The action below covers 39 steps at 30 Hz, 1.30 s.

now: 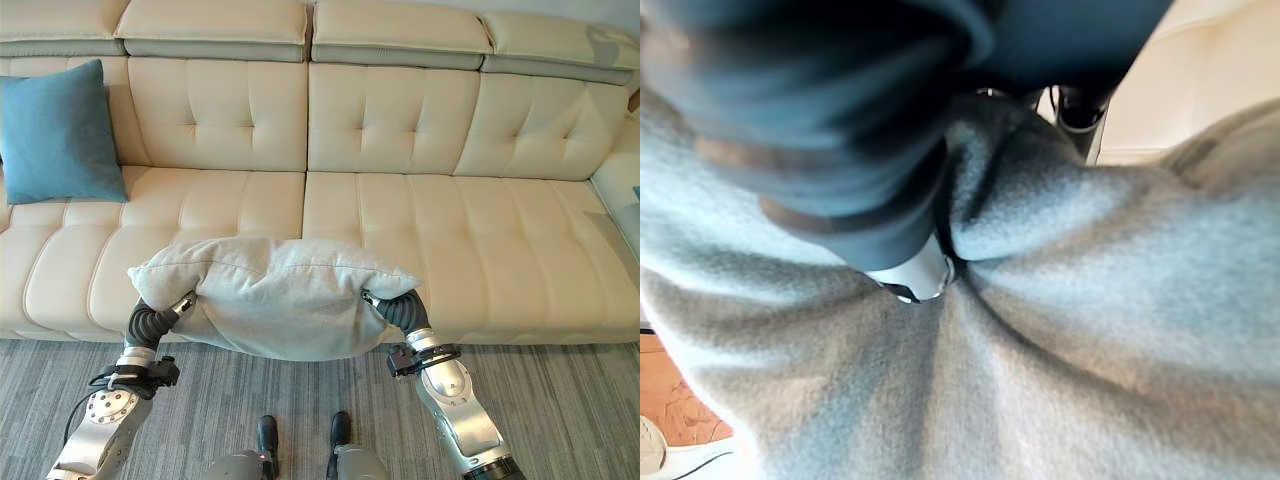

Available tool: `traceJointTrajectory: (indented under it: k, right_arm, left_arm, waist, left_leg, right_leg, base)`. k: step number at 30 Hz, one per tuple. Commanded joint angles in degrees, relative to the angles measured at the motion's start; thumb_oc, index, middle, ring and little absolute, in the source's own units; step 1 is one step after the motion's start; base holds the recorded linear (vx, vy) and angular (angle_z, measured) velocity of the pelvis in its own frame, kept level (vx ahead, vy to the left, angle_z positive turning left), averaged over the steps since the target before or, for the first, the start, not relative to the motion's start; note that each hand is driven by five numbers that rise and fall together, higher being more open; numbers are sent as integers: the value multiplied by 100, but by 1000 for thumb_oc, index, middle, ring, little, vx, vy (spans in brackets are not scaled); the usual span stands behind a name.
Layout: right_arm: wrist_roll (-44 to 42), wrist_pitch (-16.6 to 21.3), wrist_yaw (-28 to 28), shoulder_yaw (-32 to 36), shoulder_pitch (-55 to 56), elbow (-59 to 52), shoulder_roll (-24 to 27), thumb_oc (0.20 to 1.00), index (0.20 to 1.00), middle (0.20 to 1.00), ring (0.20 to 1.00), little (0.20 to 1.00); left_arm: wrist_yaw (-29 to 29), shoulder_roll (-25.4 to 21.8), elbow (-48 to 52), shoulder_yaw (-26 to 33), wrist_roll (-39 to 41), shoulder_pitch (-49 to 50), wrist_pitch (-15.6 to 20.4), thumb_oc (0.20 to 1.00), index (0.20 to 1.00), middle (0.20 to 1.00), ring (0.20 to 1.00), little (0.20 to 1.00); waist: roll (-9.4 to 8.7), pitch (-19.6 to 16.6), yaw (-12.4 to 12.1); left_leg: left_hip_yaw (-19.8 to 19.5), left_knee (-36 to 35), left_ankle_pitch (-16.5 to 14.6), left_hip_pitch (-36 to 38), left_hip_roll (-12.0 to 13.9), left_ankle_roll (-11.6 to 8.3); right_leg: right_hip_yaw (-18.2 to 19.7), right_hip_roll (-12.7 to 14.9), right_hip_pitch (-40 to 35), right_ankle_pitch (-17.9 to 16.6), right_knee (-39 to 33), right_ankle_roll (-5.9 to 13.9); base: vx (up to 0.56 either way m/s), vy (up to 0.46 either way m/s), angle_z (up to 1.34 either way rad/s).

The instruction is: Pick up all the scattered cushions and arrange them neatly on the sofa.

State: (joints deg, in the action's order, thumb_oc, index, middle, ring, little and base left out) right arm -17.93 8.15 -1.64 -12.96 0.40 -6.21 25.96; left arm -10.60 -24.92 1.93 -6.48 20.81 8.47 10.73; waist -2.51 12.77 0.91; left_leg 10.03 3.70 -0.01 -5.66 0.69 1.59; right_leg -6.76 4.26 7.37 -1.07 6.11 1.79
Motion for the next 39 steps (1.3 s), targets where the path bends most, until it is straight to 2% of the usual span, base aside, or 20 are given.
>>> traceJointTrajectory:
  k: [1,4,5,7,8,11,13,17,19,20,22,23,25,26,27,28,31,32,33,39]
  right_arm:
    - [-198,501,262,-65,-334,-694,-90,200,200,200,200,200]
    - [-212,486,346,-14,-243,-712,-145,200,200,200,200,200]
    - [-253,485,395,-6,-218,-716,-160,200,200,200,200,200]
    - [-268,475,406,-24,-228,-707,-158,200,200,200,200,200]
    - [-321,473,421,-18,-243,-711,-153,200,200,200,200,200]
    - [-386,458,502,35,-180,-705,-118,200,200,200,200,200]
    - [-372,451,505,62,-157,-709,-106,200,200,200,200,200]
    - [-377,430,595,212,83,-732,-140,200,200,200,200,200]
    - [-356,451,649,327,223,-646,-47,200,200,200,200,200]
    - [-317,438,625,359,236,-649,30,200,200,200,200,200]
    - [-319,420,627,365,243,-658,59,200,200,200,200,200]
    - [-300,432,555,409,182,-519,217,200,200,200,200,200]
    - [-290,402,539,414,149,-486,241,200,200,200,200,200]
    - [-208,403,493,473,116,-468,281,200,200,200,200,200]
    - [-188,410,453,520,96,-453,298,200,200,200,200,200]
    - [-172,407,421,576,85,-435,293,200,200,200,200,200]
    - [-138,407,390,594,54,-412,283,200,200,200,200,200]
    - [-71,421,311,609,11,-341,255,200,200,200,200,200]
    - [-83,399,284,604,-4,-302,221,200,200,200,200,200]
    - [59,321,330,410,-92,-143,40,200,200,200,200,200]
  left_arm:
    - [259,-193,405,92,-212,41,322,200,200,200,200,200]
    - [303,-233,367,165,-279,43,277,200,200,200,200,200]
    - [317,-223,349,174,-339,46,276,200,200,200,200,200]
    - [299,-219,343,206,-376,43,286,200,200,200,200,200]
    - [360,-209,384,246,-326,101,294,200,200,200,200,200]
    - [442,-102,359,257,-349,81,287,200,200,200,200,200]
    - [468,-55,331,254,-348,65,303,200,200,200,200,200]
    - [591,71,235,155,-384,-33,323,200,200,200,200,200]
    - [671,137,195,45,-353,-92,344,200,200,200,200,200]
    - [700,135,208,20,-335,-79,335,200,200,200,200,200]
    - [745,132,228,10,-293,-70,335,200,200,200,200,200]
    - [698,161,131,30,-339,-111,339,200,200,200,200,200]
    - [727,153,89,25,-316,-163,318,200,200,200,200,200]
    - [757,160,73,6,-345,-238,291,200,200,200,200,200]
    - [764,167,57,5,-356,-273,294,200,200,200,200,200]
    - [763,184,40,-17,-419,-344,287,200,200,200,200,200]
    - [757,183,13,-18,-436,-390,284,200,200,200,200,200]
    - [710,201,-14,-23,-472,-440,271,200,200,200,200,200]
    - [694,219,-31,-27,-449,-443,272,200,200,200,200,200]
    - [689,241,-55,8,-438,-362,247,200,200,200,200,200]
  waist:
    - [-73,-319,-101]
    - [30,-140,-53]
    - [50,-109,-16]
    - [67,-94,-4]
    - [66,-96,2]
    - [84,-49,159]
    - [127,-37,205]
    - [185,-189,416]
    - [302,-329,527]
    - [279,-349,578]
    - [240,-365,591]
    - [232,-336,524]
    - [184,-346,506]
    - [99,-311,440]
    - [70,-280,415]
    - [55,-226,387]
    - [17,-199,353]
    - [61,-156,292]
    - [68,-142,263]
    - [158,-312,179]
  left_leg:
    - [-79,687,-1020,110,-34,-64]
    - [-153,677,-1079,227,-123,109]
    - [-171,630,-1106,319,-162,129]
    - [-172,567,-1166,436,-216,140]
    - [-160,495,-1262,571,-304,145]
    - [-330,544,-1458,874,-462,98]
    - [-397,569,-1530,969,-460,68]
    - [-671,401,-1643,1661,-429,-192]
    - [-631,1244,-922,1517,-46,-711]
    - [-476,1945,-620,1220,204,-838]
    - [-406,2415,-463,976,276,-802]
    - [-286,3114,-271,492,427,-782]
    - [-140,2923,-399,348,500,-644]
    - [-35,2547,-700,-9,520,-497]
    - [14,2322,-843,-199,528,-483]
    - [20,1636,-860,-357,539,-496]
    - [-12,1311,-677,-454,523,-533]
    - [-97,839,-326,-546,572,-642]
    - [-138,810,-251,-592,601,-668]
    - [-120,159,-230,5,489,-629]
  right_leg:
    - [194,336,-89,77,258,821]
    - [325,276,499,-124,1527,898]
    - [335,196,679,-97,1583,854]
    - [239,215,802,-14,1468,810]
    - [20,282,963,-44,992,745]
    - [-11,153,1293,-252,130,806]
    - [-76,124,1327,-310,-64,837]
    - [-277,149,1501,-513,-360,873]
    - [-344,125,1087,-717,-318,677]
    - [-397,145,956,-658,-299,567]
    - [-420,156,886,-583,-310,473]
    - [-400,-16,630,-352,-348,263]
    - [-392,-6,571,-264,-390,247]
    - [-336,38,448,-166,-455,279]
    - [-297,55,341,-126,-489,309]
    - [-217,84,233,-71,-500,348]
    - [-187,124,185,-75,-530,356]
    - [-183,87,49,-30,-548,357]
    - [-159,81,-3,12,-536,344]
    - [13,36,-343,55,-621,383]
  base:
    - [32,107,-22]
    - [77,168,-7]
    - [164,185,0]
    - [158,67,2]
    - [219,21,3]
    - [245,5,3]
    - [317,-29,44]
    - [492,-135,64]
    - [523,-301,72]
    - [215,-207,66]
    - [187,-162,39]
    - [286,-198,-7]
    - [188,-107,-38]
    - [150,-35,-39]
    - [223,0,-33]
    - [121,30,-20]
    - [66,40,-4]
    - [113,84,-8]
    - [171,124,-7]
    - [175,129,-21]
